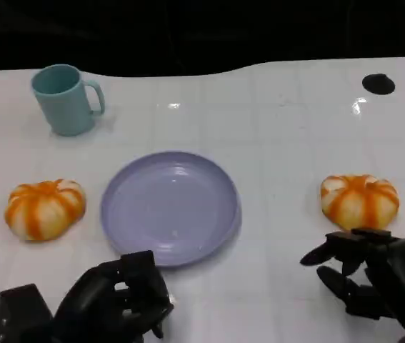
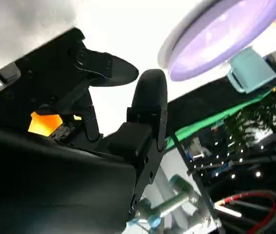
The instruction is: Grasp the bread from the table and place it into the plate.
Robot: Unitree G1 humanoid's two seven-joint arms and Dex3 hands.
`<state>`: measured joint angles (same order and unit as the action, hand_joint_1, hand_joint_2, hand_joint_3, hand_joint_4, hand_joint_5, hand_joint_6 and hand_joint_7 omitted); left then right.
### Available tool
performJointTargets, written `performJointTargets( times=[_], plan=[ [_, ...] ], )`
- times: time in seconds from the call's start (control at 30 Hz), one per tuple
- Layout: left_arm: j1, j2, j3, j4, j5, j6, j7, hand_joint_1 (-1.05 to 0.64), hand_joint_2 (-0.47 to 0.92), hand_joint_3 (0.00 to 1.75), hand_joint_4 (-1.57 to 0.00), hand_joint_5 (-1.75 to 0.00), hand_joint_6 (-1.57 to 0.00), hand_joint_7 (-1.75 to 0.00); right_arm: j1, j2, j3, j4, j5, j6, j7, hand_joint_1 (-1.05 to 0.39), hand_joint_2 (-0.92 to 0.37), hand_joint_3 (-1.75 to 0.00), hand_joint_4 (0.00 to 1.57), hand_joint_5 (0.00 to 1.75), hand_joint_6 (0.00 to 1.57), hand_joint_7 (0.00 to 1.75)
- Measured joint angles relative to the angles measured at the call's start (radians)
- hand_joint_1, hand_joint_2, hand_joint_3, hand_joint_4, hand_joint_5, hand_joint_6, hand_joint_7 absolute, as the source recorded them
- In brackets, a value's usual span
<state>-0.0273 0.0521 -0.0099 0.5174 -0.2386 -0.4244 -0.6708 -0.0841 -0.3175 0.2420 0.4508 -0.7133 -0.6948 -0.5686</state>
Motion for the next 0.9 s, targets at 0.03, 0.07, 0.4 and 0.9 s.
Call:
performJointTargets(
  times=[0.03,0.07,0.4,0.9],
  plan=[
    [0.0,0.0,0.0,0.0,0.0,0.0,-0.001,-0.53,0.71,0.55,-0.78,-1.75,-0.77,-1.38,0.0,0.0,-0.002,-0.004,0.0,0.002,0.0,-0.33,-0.77,-0.35,0.52,1.24,0.75,0.45],
    [0.0,0.0,0.0,0.0,0.0,0.0,-0.001,-0.53,0.71,0.55,-0.78,-1.75,-0.77,-1.38,0.0,0.0,-0.004,-0.011,0.001,0.003,0.0,-0.33,-0.8,-0.29,0.5,1.19,0.73,0.43],
    [-0.001,0.0,0.0,0.0,-0.001,0.001,-0.001,-0.51,0.7,0.55,-0.79,-1.75,-0.78,-1.38,-0.002,-0.025,-0.056,-0.114,-0.001,0.089,0.027,-0.41,-0.92,-0.05,0.29,0.75,0.6,0.16],
    [0.0,-0.001,-0.002,-0.001,0.002,0.0,-0.001,-0.52,0.7,0.56,-0.8,-1.75,-0.77,-1.39,0.004,-0.092,-0.077,-0.353,-0.081,0.434,0.3,-0.56,-0.92,-0.05,0.0,0.43,0.28,0.0]
  ],
)
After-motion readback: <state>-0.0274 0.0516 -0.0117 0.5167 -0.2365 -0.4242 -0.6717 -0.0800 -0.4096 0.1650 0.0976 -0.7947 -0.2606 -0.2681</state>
